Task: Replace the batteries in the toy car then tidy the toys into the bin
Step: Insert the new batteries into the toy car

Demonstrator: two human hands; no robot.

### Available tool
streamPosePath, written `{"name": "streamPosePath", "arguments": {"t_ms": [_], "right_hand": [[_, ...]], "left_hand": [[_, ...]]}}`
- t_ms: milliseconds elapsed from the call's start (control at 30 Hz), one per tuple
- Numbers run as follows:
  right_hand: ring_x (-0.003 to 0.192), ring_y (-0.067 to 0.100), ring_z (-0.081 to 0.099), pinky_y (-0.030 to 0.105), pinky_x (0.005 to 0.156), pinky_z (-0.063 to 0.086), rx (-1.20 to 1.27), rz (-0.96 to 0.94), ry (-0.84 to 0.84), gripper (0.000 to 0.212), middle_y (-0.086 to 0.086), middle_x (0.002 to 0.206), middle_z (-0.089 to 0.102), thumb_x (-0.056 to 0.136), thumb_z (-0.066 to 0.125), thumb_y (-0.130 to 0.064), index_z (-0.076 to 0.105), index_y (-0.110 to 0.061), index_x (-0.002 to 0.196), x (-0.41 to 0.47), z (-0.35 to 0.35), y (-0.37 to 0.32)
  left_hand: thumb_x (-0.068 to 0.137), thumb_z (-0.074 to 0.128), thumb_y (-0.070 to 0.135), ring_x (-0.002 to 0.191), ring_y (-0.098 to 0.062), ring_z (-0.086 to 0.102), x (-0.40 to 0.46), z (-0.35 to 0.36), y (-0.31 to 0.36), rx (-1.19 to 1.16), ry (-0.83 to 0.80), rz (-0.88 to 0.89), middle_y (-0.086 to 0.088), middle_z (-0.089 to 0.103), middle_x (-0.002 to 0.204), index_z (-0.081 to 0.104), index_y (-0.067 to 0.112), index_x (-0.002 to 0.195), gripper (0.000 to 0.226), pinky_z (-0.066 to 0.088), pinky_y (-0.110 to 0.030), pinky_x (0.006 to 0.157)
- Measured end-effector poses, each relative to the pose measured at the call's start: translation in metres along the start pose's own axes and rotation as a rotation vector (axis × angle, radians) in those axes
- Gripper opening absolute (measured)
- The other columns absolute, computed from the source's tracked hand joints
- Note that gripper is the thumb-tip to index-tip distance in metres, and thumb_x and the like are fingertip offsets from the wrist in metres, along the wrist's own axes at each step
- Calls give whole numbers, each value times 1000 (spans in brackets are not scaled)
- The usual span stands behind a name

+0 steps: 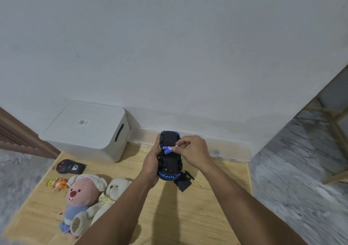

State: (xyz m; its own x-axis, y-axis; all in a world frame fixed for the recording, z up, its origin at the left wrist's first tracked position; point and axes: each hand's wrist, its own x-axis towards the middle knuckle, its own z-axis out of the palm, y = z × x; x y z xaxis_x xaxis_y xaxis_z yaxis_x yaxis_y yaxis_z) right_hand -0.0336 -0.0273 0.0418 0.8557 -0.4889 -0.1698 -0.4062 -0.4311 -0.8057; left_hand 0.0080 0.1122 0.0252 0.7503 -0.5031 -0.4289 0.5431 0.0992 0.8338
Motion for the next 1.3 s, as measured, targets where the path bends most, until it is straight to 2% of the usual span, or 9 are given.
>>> {"name": "streamPosePath", "arguments": {"t_ms": [233,400,533,700,867,933,1033,1167,1300], "right_hand": [[83,10,65,28,75,53,-57,-14,-22,11,-6,90,74,81,74,-23,79,-21,91,-5,1,3],[78,10,64,31,73,55,-74,0,-56,9,-10,80,70,78,77,-26,75,-25,86,-6,2,3],[79,9,59,24,65,46,-50,-25,-80,9,-11,82,61,85,70,-27,62,-26,88,-5,3,2],[83,4,58,19,67,41,83,-77,-8,7,-10,87,64,86,68,-21,65,-25,91,-4,6,0],[78,0,56,12,69,40,74,-152,35,20,-11,95,66,87,66,-15,69,-25,104,-7,6,-4],[68,-3,54,13,66,40,65,-175,34,21,-12,90,68,85,69,-18,66,-26,104,-9,6,-6],[58,-5,56,12,61,41,86,-217,31,10,-12,75,68,81,73,-16,70,-21,90,-10,10,-8],[81,1,67,18,80,52,152,-202,-47,16,-10,88,73,84,70,-11,75,-20,96,-10,16,-10],[90,0,65,9,79,47,168,-142,-45,22,-9,97,72,88,64,-7,73,-20,103,-7,14,-6]], "left_hand": [[102,24,18,100,-30,68,2,0,0,-43,-22,2,-9,68,121,44,38,142,49,58,-39,74],[103,23,18,112,-33,64,2,0,-1,-33,8,5,-8,64,128,39,38,146,50,57,-42,82],[102,24,17,111,-31,64,2,3,-1,-1,15,8,-6,64,128,38,40,146,51,57,-40,81],[102,26,18,108,-26,66,4,2,0,19,26,-3,-4,67,123,42,42,143,50,55,-43,87],[104,29,28,100,-29,70,2,2,1,-32,9,-44,-8,73,110,68,49,111,44,55,-46,87],[103,32,39,102,-31,69,1,2,3,-25,-3,-66,-12,72,112,66,37,120,37,55,-48,89],[98,38,56,105,-32,68,1,2,3,0,-26,-56,-16,71,112,69,17,117,53,53,-49,93],[102,28,49,90,-14,73,-1,6,2,-32,-56,-41,-1,76,96,79,34,88,55,55,-33,77],[101,35,51,110,-29,66,-1,2,4,-62,-53,-31,-15,68,119,63,16,126,52,52,-46,95]]}}
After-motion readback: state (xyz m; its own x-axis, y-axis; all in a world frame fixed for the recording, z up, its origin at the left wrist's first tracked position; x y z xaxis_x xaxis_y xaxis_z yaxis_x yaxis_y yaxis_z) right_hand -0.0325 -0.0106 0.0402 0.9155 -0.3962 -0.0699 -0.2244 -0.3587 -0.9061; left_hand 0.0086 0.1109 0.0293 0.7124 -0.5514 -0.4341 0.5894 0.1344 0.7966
